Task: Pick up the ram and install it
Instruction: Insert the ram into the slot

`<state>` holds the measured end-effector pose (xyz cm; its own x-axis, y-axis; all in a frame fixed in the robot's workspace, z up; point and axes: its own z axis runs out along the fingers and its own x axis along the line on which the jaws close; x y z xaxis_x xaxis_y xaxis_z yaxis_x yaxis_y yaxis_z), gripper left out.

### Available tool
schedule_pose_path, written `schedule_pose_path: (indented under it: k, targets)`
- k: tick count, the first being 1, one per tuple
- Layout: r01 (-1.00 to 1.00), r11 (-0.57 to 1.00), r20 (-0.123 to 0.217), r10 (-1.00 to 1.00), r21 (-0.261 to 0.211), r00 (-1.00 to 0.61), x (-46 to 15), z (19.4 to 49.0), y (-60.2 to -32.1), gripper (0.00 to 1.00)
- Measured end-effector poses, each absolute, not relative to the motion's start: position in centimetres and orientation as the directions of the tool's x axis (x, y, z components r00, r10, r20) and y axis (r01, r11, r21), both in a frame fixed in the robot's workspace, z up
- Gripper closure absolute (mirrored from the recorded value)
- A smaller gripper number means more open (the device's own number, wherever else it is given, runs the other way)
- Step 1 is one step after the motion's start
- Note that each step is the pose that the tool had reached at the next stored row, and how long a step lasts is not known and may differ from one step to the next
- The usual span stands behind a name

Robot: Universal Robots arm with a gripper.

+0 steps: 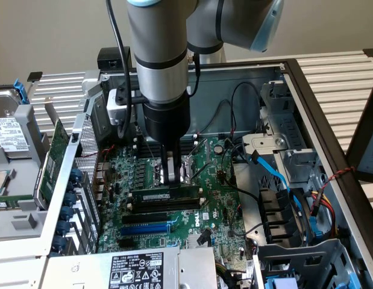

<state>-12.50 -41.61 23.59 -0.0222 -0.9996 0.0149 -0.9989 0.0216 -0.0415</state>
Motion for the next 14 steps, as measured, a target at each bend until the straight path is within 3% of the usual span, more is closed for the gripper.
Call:
schedule_pose_path:
  k: [14]
  targets:
    - [-0.999, 0.022, 0.015, -1.000, -0.041, -0.022, -12.63, 23.27, -41.47, 0.87]
